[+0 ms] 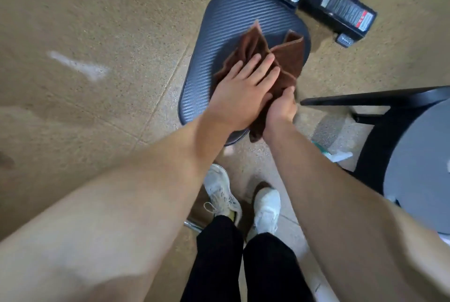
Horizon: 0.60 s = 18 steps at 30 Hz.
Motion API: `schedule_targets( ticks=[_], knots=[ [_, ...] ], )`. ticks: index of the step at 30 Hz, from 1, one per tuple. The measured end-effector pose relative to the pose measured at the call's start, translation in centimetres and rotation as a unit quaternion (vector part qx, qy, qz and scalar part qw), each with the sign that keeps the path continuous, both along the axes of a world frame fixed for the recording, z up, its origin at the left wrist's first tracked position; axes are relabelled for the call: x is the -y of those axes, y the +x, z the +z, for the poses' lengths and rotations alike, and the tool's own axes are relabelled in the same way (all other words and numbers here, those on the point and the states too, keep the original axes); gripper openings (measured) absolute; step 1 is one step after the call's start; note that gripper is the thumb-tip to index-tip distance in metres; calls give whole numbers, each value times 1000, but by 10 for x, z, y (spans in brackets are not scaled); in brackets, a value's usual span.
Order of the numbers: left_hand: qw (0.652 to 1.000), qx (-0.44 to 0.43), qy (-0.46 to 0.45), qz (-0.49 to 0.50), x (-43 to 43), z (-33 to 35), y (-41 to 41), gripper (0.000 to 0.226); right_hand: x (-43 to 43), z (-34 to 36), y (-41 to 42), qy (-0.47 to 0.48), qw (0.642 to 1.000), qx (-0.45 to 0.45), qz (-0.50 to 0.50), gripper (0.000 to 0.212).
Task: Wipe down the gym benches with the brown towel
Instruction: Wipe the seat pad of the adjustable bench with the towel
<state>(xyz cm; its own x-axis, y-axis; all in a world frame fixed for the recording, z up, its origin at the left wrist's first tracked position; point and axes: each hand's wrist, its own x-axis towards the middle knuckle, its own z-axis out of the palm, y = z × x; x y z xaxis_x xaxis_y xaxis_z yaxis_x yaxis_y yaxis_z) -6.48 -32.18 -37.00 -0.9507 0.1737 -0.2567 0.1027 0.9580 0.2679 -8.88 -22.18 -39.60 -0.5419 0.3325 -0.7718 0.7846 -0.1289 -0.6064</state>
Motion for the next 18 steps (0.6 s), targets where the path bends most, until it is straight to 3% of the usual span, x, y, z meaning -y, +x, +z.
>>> schedule_targets(
  ticks=[3,6,11,14,18],
  knots=[
    [1000,-11,2,1,1,0,-6,56,3,1,2,30,999,-19,38,57],
    [997,-52,1,49,10,-2,42,56,9,13,48,82,986,-41,136,60],
    [988,-52,28,143,17,5,135,54,6,33,123,125,935,-81,321,66],
    [961,-9,70,268,2,9,175,60,2,30,160,197,852,-134,467,78],
    [887,-34,194,418,-13,17,174,62,-11,18,165,396,672,-202,592,83]
  ],
)
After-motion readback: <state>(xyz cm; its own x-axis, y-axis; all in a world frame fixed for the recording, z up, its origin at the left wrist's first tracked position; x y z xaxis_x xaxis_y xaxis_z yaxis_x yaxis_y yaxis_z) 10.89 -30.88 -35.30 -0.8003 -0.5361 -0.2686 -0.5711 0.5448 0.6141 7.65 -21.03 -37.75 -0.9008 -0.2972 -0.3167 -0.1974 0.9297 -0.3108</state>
